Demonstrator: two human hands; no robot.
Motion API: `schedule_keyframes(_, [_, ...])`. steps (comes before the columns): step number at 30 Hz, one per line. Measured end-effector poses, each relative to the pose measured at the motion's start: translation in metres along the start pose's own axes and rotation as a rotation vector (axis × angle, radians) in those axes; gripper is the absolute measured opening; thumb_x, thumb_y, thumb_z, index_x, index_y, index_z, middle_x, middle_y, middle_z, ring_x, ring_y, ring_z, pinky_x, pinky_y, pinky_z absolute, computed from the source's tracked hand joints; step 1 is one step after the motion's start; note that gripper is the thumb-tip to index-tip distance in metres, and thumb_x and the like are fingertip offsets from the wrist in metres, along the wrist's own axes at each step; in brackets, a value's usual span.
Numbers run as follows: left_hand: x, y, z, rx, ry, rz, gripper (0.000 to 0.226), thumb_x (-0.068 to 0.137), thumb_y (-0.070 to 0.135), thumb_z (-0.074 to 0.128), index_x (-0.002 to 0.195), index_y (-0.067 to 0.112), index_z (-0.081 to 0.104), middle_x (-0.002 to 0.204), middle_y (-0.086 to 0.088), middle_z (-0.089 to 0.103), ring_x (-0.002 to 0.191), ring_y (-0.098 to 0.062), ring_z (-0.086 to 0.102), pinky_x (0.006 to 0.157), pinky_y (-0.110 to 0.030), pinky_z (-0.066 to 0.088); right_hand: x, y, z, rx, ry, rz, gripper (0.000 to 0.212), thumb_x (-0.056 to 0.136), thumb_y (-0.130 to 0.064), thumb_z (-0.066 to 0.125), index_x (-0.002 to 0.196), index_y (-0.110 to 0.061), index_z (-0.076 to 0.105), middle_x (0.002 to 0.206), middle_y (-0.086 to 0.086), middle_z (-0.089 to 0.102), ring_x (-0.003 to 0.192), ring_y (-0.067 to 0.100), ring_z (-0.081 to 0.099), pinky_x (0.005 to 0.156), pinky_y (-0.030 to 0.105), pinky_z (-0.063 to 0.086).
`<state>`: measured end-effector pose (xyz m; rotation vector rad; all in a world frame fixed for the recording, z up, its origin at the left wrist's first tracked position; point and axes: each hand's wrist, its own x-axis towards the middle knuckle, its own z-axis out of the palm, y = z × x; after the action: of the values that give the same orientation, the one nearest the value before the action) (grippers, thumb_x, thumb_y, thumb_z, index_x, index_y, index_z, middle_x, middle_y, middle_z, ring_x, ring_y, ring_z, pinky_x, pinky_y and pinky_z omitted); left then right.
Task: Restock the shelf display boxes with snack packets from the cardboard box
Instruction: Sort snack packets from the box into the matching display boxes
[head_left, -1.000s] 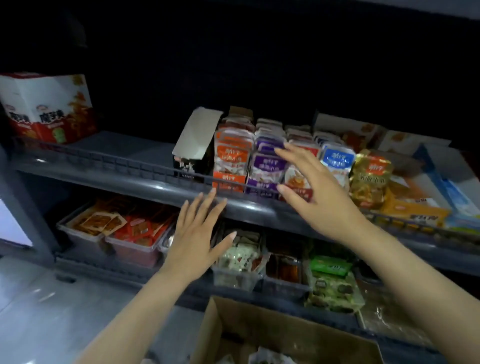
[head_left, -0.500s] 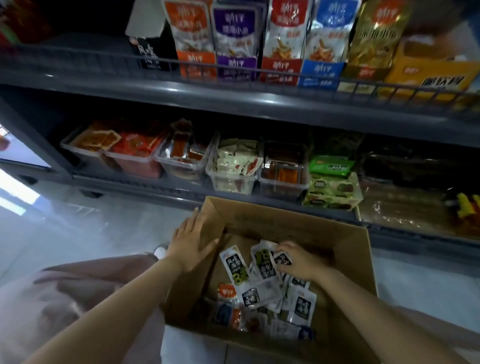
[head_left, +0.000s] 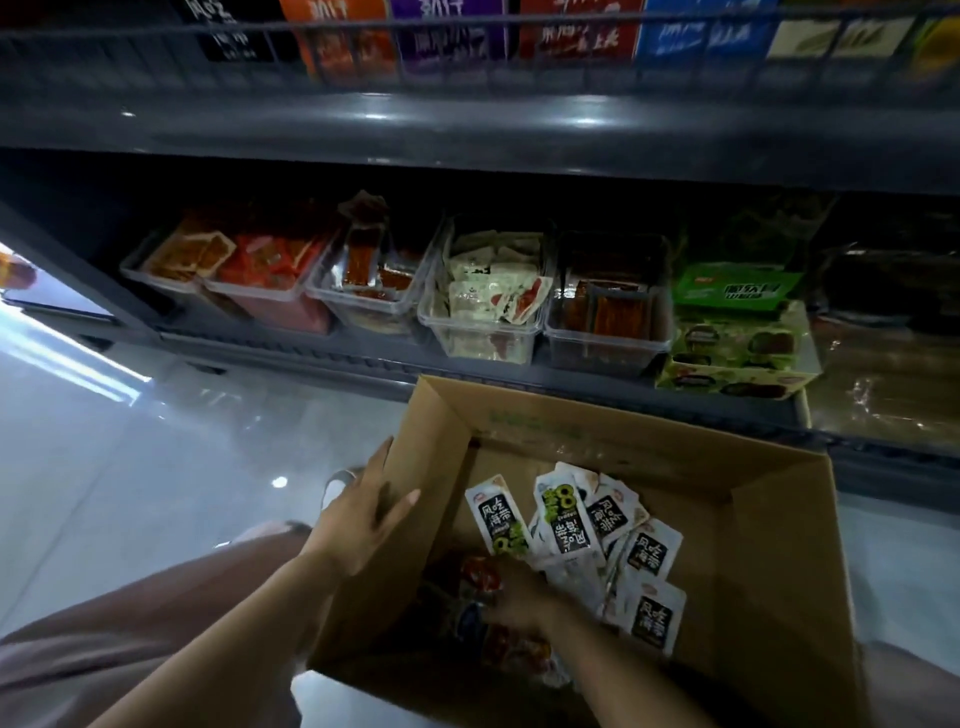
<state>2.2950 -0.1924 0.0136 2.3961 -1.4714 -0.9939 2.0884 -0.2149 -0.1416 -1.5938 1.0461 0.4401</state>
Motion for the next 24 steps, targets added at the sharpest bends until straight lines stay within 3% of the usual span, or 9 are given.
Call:
schedule_keyframes(3, [0.004,-0.002,0.007,0.037,0.062,-0.015,0.071,0.091,0.056,0.044,0.150,0.030,0.014,0.131,-0.005,0.055,0.108,-0.021,0.060,0.096,-0.039,0.046,0.023,0.000,0.013,-0.074,0.036,-0.020,0.081,0.085,-0.025,0.068,0.150,-0.017,0.021,0.155,0.009,0.025,0.140,0.029,0.029,0.111,0.038,0.034])
schedule_keyframes(6, [0.005,-0.005,0.012,-0.009,0.128,0.004,0.071,0.091,0.054,0.049,0.149,0.034,0.014,0.128,-0.002,0.059,0.108,-0.022,0.061,0.094,-0.036,0.047,0.042,0.002,0.021,-0.229,0.105,0.037,0.081,0.090,-0.019,0.061,0.153,-0.015,0.010,0.159,0.011,0.011,0.143,0.032,0.022,0.114,0.038,0.027])
schedule_keyframes(8, [0.007,-0.006,0.013,-0.023,0.137,0.018,0.072,0.090,0.054,0.050,0.148,0.036,0.013,0.127,-0.001,0.060,0.107,-0.022,0.062,0.092,-0.035,0.048,0.048,0.004,0.023,-0.289,0.171,0.093,0.073,0.095,-0.015,0.053,0.153,-0.012,0.008,0.159,0.014,0.008,0.145,0.033,0.015,0.117,0.038,0.017])
schedule_keyframes(10, [0.009,-0.008,0.013,-0.031,0.139,0.019,0.073,0.089,0.055,0.051,0.148,0.037,0.012,0.126,-0.002,0.061,0.107,-0.022,0.062,0.091,-0.036,0.049,0.050,0.005,0.025,-0.310,0.198,0.118,0.075,0.094,-0.022,0.057,0.152,-0.008,0.012,0.158,0.016,0.012,0.145,0.034,0.011,0.118,0.037,0.010])
schedule_keyframes(12, [0.009,-0.009,0.014,-0.032,0.135,0.009,0.074,0.088,0.056,0.051,0.148,0.037,0.012,0.127,-0.003,0.060,0.108,-0.023,0.061,0.093,-0.038,0.049,0.050,0.007,0.029,-0.241,0.228,0.109,0.075,0.087,-0.031,0.067,0.148,-0.011,0.030,0.153,0.013,0.027,0.142,0.031,0.021,0.116,0.033,0.017])
schedule_keyframes(15, [0.007,-0.007,0.013,-0.028,0.135,0.006,0.075,0.087,0.057,0.052,0.148,0.037,0.013,0.127,-0.004,0.060,0.109,-0.024,0.061,0.093,-0.039,0.049,0.045,0.005,0.030,-0.090,0.191,0.109,0.057,0.086,-0.027,0.067,0.138,-0.016,0.048,0.141,0.008,0.047,0.129,0.027,0.043,0.106,0.027,0.035])
schedule_keyframes(19, [0.004,-0.005,0.012,0.004,0.132,0.014,0.076,0.088,0.055,0.052,0.149,0.034,0.011,0.125,-0.005,0.061,0.107,-0.025,0.062,0.092,-0.038,0.049,0.030,0.018,0.033,0.026,0.042,0.167,0.039,0.092,-0.019,0.058,0.130,-0.015,0.052,0.130,0.009,0.055,0.120,0.028,0.052,0.090,0.025,0.041])
schedule_keyframes(22, [0.005,-0.005,0.012,0.016,0.126,0.022,0.077,0.088,0.055,0.052,0.149,0.034,0.010,0.127,-0.007,0.059,0.108,-0.027,0.061,0.092,-0.040,0.049,0.010,0.026,0.022,0.109,0.079,0.253,0.027,0.092,-0.032,0.057,0.113,-0.015,0.060,0.107,0.007,0.063,0.094,0.022,0.059,0.078,0.025,0.043])
schedule_keyframes(24, [0.004,-0.003,0.012,-0.005,0.088,0.008,0.077,0.088,0.055,0.051,0.149,0.034,0.008,0.133,-0.008,0.055,0.112,-0.028,0.060,0.093,-0.042,0.049,-0.004,0.029,-0.001,0.207,0.096,0.244,0.023,0.088,-0.032,0.064,0.105,-0.017,0.059,0.095,-0.001,0.061,0.085,0.015,0.058,0.080,0.029,0.051])
